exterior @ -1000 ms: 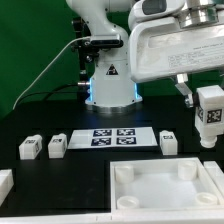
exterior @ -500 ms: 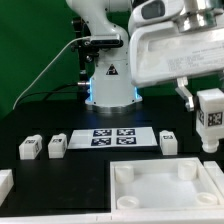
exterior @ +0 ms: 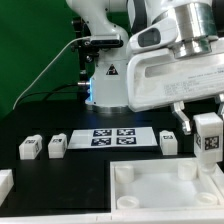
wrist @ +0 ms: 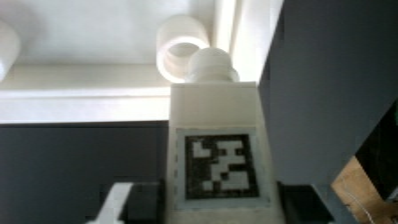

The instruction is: Assemble one leg

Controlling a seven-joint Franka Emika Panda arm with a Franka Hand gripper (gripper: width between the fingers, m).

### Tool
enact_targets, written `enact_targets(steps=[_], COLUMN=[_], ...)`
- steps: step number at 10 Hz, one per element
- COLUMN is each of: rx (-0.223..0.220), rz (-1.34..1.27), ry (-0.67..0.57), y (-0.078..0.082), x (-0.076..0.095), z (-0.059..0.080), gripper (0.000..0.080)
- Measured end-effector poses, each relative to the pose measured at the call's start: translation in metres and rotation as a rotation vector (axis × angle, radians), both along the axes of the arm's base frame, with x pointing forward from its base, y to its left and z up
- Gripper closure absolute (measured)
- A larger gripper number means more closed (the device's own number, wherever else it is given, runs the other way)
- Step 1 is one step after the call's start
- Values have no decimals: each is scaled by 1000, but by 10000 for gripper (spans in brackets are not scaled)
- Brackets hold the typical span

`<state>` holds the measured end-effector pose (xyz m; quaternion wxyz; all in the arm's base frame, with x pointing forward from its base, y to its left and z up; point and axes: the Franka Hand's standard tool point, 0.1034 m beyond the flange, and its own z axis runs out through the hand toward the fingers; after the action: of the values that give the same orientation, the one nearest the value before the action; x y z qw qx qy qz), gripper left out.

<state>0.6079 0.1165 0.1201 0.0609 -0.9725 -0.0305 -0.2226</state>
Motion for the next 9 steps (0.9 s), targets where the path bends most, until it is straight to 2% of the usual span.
enact_targets(steps=[6,9], rx=[-4,-9], rz=[9,9], ry=[10,-39], y=[2,-1], x=[-2,3], z=[-4,-10], gripper=[506,506])
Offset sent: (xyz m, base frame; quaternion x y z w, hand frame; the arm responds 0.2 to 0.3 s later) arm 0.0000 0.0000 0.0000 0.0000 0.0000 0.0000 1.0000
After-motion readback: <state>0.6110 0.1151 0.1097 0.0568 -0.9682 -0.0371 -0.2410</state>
